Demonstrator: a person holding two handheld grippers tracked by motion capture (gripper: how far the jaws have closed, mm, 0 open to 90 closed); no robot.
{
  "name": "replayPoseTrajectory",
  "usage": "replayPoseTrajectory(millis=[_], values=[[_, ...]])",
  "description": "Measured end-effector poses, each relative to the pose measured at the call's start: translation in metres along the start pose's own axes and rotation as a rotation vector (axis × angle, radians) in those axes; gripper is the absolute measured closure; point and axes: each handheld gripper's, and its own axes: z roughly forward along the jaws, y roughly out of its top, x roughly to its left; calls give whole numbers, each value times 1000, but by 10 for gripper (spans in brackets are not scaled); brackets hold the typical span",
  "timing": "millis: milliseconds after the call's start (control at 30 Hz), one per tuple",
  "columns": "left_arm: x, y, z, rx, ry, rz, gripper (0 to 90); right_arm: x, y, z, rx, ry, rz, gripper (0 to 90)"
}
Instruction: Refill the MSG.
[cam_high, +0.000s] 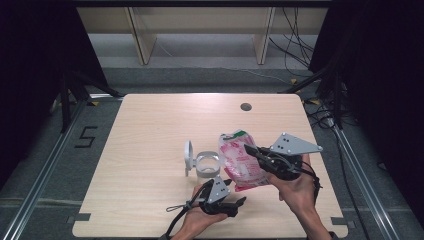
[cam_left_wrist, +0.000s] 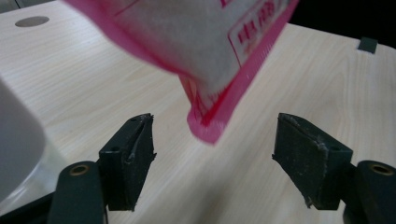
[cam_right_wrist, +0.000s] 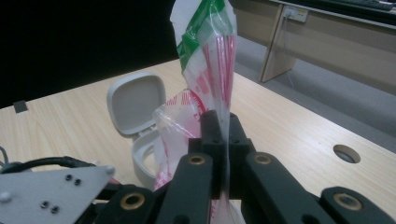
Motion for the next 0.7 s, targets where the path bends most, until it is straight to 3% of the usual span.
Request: replayPoseTrajectory(millis=[67, 100, 200, 333, 400, 467, 567, 700], values=[[-3, 2, 3, -10, 1, 8, 305, 0, 0, 0, 12, 11, -13, 900], [-4, 3, 5, -24, 5, 10, 323, 1, 0, 0, 15, 18, 4, 900], [-5, 4, 10, -65, -1, 7, 418, 2, -2, 2, -6, 32, 2, 900], [-5, 3, 15, -95, 66, 14, 572, 3, -1, 1, 7, 17, 2, 900], [-3, 4, 16, -106, 99, 25, 649, 2, 0, 2, -15, -5, -10, 900], [-1, 5, 18, -122, 115, 12, 676, 2, 1, 1, -3, 14, 13, 900], [-4, 5, 19, -143, 133, 12, 701, -2, 5, 5, -16, 7, 4, 900], [-6, 4, 18, -155, 138, -26, 706, -3, 7, 8, -13, 4, 6, 900]])
